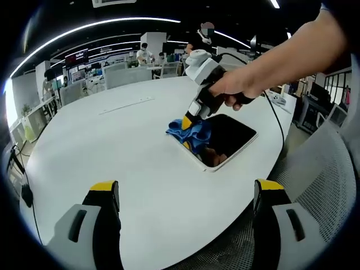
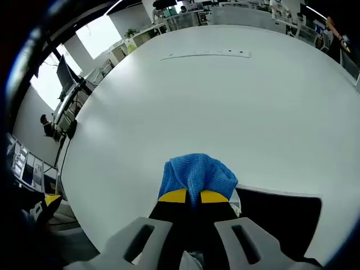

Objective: Wipe the mirror surface with the cleaning cloth until all visible marks leave the cleaned area.

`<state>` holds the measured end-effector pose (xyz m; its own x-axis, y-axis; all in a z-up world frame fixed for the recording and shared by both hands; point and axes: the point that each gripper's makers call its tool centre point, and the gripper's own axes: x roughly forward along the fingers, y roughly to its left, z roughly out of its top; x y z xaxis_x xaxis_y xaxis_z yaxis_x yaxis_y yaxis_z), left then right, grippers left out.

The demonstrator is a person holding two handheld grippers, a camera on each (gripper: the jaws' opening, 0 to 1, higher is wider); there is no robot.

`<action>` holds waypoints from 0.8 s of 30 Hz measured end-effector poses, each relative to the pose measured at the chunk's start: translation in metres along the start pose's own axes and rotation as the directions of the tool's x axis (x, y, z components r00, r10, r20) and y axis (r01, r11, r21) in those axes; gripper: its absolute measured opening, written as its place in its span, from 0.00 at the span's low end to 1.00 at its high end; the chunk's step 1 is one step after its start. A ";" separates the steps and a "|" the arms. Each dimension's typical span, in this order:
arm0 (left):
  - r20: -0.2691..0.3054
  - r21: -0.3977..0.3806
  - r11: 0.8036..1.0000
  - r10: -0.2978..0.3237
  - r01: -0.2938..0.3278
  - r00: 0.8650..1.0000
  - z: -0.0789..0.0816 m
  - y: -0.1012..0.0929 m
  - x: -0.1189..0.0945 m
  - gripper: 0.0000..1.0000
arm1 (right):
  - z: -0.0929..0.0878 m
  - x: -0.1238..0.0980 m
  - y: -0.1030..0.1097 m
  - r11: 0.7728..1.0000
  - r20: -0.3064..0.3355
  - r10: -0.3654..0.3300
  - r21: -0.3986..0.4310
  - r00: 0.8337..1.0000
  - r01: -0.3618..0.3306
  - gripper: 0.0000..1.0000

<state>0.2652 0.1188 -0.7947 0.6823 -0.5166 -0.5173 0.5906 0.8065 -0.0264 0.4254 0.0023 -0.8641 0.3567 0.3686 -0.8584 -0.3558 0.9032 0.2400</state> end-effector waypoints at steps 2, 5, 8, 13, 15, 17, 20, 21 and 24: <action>-0.004 0.001 1.000 -0.003 0.003 1.000 -0.001 -0.001 0.000 0.99 | 0.000 -0.001 0.000 1.000 0.004 -0.001 0.004 1.000 0.001 0.00; -0.005 0.001 1.000 -0.004 0.004 1.000 -0.001 -0.001 0.001 0.99 | -0.001 -0.001 0.000 1.000 0.009 0.005 0.017 1.000 -0.005 0.00; -0.009 0.001 1.000 -0.004 0.004 1.000 -0.001 -0.001 0.001 0.99 | 0.000 0.001 -0.001 1.000 0.004 0.009 0.020 1.000 -0.009 0.00; -0.001 0.000 1.000 -0.002 0.002 1.000 0.001 -0.001 0.001 0.99 | 0.003 0.004 0.000 1.000 0.016 0.015 0.021 1.000 -0.015 0.01; 0.001 0.000 1.000 -0.001 0.001 1.000 0.001 -0.001 0.001 0.99 | 0.004 0.005 -0.001 1.000 0.013 0.008 0.015 1.000 -0.008 0.01; 0.002 -0.001 1.000 -0.004 0.004 1.000 0.001 -0.002 0.001 0.99 | 0.006 0.006 0.000 1.000 0.020 0.010 0.010 1.000 -0.010 0.01; -0.004 0.000 1.000 -0.009 0.009 1.000 0.000 -0.003 0.001 0.99 | 0.008 0.008 0.000 0.999 0.021 0.016 0.029 1.000 -0.016 0.01; 0.001 0.002 1.000 -0.007 0.007 1.000 0.001 -0.003 0.001 0.99 | 0.008 0.008 0.000 0.999 0.019 0.016 0.041 1.000 -0.016 0.01; -0.001 -0.001 1.000 -0.007 0.007 1.000 0.001 -0.003 0.001 0.99 | 0.008 0.008 0.003 0.998 0.026 0.028 0.048 0.999 -0.029 0.01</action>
<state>0.2645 0.1159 -0.7940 0.6777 -0.5218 -0.5181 0.5947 0.8033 -0.0310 0.4338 0.0094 -0.8665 0.3688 0.3992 -0.8394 -0.3238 0.9017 0.2866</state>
